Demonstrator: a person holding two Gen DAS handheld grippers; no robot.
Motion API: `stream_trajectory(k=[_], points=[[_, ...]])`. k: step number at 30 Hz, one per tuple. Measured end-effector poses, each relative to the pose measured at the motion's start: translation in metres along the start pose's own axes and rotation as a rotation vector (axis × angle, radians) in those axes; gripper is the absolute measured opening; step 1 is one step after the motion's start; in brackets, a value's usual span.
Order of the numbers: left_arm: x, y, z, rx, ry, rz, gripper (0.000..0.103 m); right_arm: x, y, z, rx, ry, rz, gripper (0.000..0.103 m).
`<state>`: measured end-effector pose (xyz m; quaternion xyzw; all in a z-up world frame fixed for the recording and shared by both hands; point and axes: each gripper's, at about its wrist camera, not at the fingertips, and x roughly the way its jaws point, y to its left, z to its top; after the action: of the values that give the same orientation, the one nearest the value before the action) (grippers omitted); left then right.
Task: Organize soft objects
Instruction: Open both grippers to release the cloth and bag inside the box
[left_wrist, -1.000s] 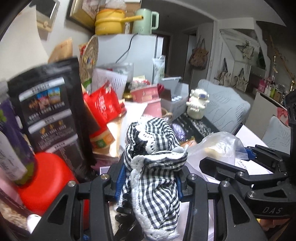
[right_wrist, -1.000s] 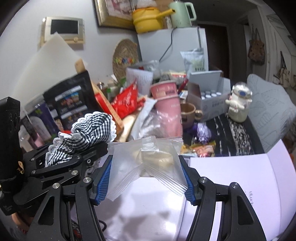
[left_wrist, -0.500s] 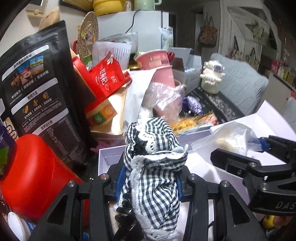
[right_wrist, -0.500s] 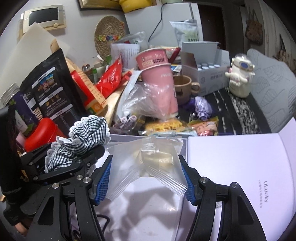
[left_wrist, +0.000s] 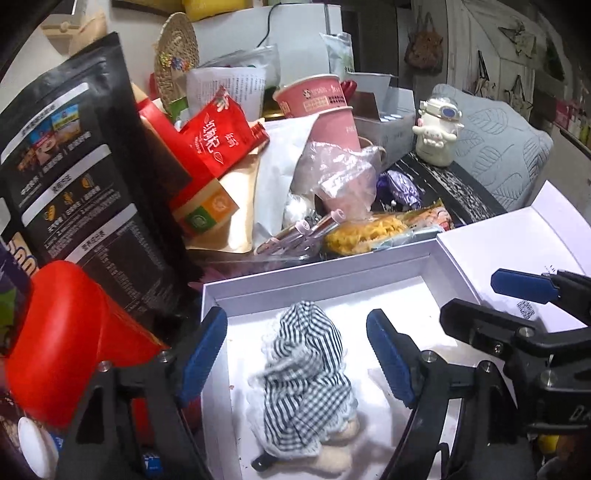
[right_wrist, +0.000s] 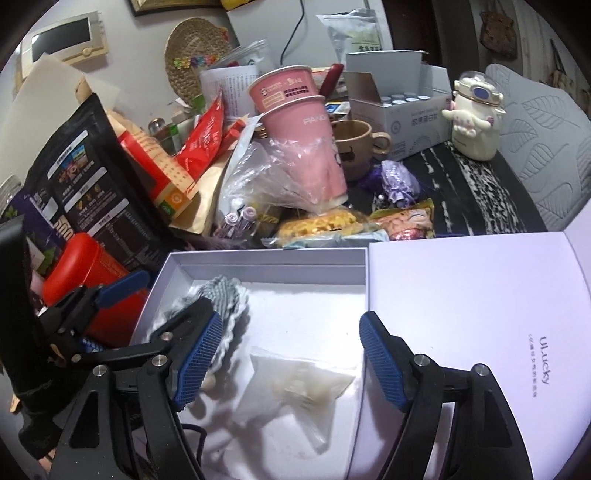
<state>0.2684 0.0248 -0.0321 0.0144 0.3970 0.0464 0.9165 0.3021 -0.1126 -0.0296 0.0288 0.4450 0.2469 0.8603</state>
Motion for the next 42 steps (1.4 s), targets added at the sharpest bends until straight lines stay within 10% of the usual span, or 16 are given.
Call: stream_trajectory(k=[42], points=[[-0.233, -0.015, -0.019, 0.065, -0.321, -0.060, 0.078, -0.218, 0.059, -0.053, -0.141, -0.348, -0.105, 0.077]])
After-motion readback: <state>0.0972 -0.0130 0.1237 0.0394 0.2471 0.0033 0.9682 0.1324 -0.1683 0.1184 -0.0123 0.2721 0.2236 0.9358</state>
